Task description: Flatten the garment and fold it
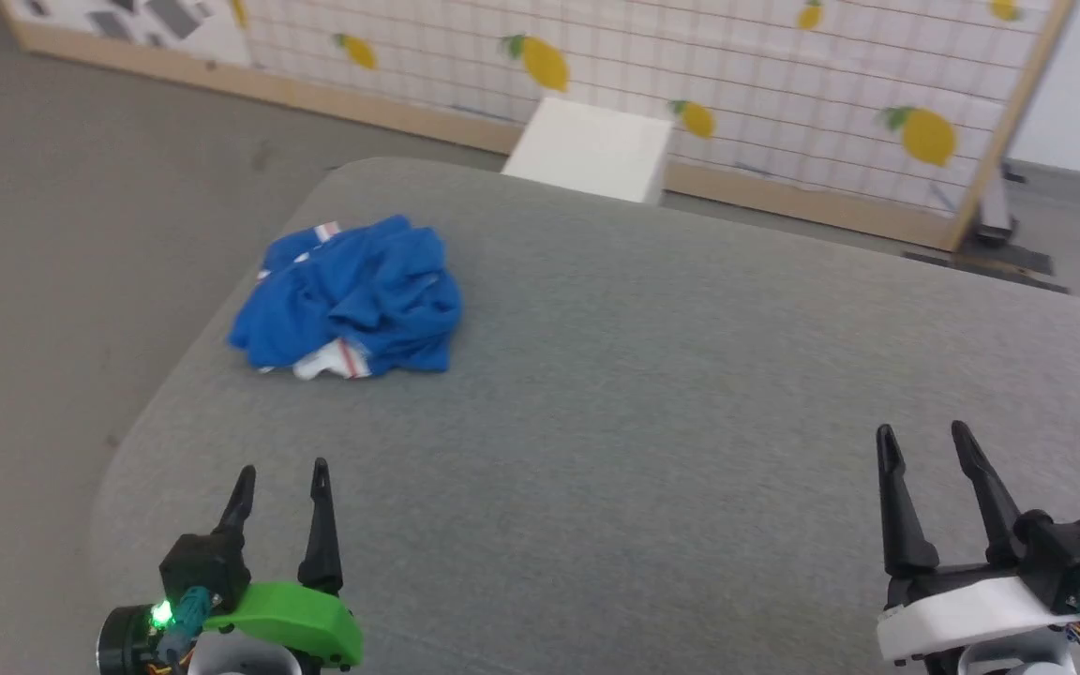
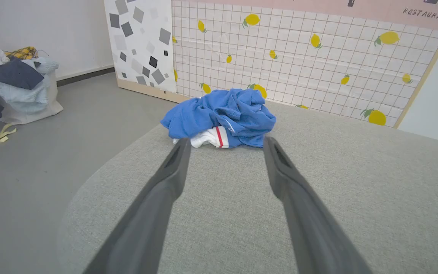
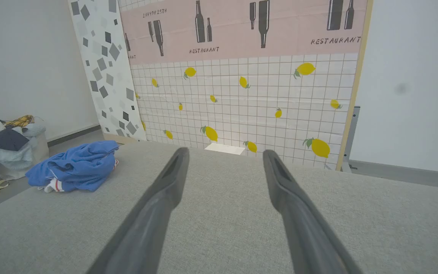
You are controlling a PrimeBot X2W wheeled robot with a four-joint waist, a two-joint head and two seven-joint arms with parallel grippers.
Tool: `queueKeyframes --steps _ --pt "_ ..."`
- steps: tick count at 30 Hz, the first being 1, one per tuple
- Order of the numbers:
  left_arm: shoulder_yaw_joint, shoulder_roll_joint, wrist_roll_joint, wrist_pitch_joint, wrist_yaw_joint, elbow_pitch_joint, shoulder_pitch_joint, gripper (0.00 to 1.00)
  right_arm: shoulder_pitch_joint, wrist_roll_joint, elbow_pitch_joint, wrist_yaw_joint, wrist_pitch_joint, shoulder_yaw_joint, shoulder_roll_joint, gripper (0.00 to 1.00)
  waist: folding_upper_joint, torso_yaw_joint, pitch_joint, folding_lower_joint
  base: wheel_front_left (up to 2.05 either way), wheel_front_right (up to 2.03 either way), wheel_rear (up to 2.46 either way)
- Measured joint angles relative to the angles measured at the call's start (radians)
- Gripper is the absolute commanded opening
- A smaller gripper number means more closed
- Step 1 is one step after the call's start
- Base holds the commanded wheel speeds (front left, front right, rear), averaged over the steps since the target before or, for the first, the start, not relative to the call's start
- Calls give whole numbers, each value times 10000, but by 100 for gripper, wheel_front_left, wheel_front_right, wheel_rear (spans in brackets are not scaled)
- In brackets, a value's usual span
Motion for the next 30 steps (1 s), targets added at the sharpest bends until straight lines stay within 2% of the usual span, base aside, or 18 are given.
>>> queueKeyframes --steps 11,18,24,30 --pt "52 213 -6 69 102 -245 24 100 -12 42 10 0 -2 190 10 100 0 2005 14 0 0 0 0" --pt "65 282 -38 98 159 -324 69 100 -35 63 46 0 0 284 12 100 0 3016 26 0 0 0 0" --pt "61 311 -94 98 173 -380 139 100 -39 63 69 0 0 290 12 100 1 3453 20 0 0 0 0" --pt "61 330 -117 98 249 -433 139 100 -40 63 69 0 0 268 12 100 0 3441 78 0 0 0 0"
